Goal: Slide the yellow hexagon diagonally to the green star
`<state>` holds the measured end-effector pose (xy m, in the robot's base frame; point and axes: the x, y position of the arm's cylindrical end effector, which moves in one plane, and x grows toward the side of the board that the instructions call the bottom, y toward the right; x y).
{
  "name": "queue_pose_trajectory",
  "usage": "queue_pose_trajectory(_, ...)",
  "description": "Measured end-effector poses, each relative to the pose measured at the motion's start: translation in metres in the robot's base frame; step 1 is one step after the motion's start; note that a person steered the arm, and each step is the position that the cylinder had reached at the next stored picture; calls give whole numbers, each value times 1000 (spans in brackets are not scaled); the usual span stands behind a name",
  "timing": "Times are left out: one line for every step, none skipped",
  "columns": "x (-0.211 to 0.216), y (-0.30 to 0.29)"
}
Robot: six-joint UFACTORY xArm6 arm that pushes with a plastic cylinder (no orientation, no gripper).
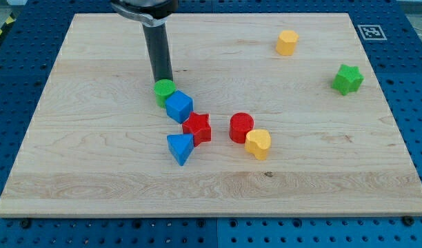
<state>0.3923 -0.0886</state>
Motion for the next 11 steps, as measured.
queue_pose_trajectory(0,-7)
queue_pose_trajectory(-16,-13)
queue_pose_trajectory(-64,-13)
queue_pose_trajectory(-125,24)
queue_pose_trajectory(-174,88)
queue_pose_trajectory(-196,160)
queue_pose_trajectory(-199,242)
queue_pose_trajectory(-191,295)
queue_pose_trajectory(-173,286)
queue_pose_trajectory(-130,257)
queue_pose_trajectory(-72,238)
